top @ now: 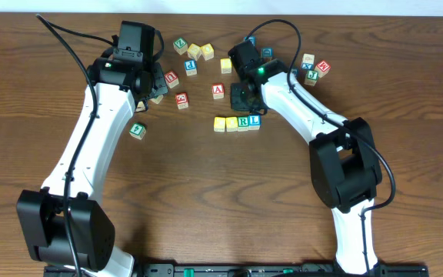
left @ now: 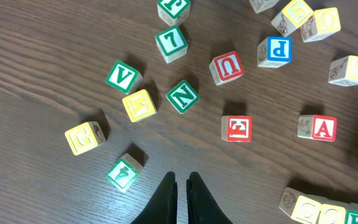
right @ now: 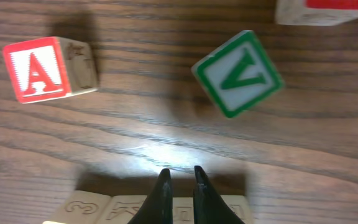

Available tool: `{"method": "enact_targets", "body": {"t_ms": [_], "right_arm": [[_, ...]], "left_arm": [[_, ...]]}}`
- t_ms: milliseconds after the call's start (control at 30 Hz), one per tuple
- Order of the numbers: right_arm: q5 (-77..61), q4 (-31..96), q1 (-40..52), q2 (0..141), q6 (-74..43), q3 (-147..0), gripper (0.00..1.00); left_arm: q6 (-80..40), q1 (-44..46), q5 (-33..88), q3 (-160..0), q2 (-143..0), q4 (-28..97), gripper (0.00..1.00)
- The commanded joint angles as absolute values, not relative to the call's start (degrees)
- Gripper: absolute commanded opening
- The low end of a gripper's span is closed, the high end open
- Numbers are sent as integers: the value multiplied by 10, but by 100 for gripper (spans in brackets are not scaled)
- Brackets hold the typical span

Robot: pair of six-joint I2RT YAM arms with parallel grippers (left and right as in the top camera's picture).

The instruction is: Spell out CORL

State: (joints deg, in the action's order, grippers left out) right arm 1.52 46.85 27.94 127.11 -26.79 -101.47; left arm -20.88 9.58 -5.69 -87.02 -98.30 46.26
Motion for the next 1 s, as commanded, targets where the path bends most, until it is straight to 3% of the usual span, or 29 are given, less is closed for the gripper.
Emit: {"method": "enact_targets", "body": {"t_ms": [0,267,967], "right_arm": [[22,475,275,1275,-279,-1018,8],[23,478,274,1276,-278,-1007,1],[27,479,275,1276,-279,-988,1]], "left_arm": [[-214,95,-49,-865,-989,465,8],[-218,95,-43,-865,-989,465,8],[-218,95,-43,-865,-989,465,8]]}}
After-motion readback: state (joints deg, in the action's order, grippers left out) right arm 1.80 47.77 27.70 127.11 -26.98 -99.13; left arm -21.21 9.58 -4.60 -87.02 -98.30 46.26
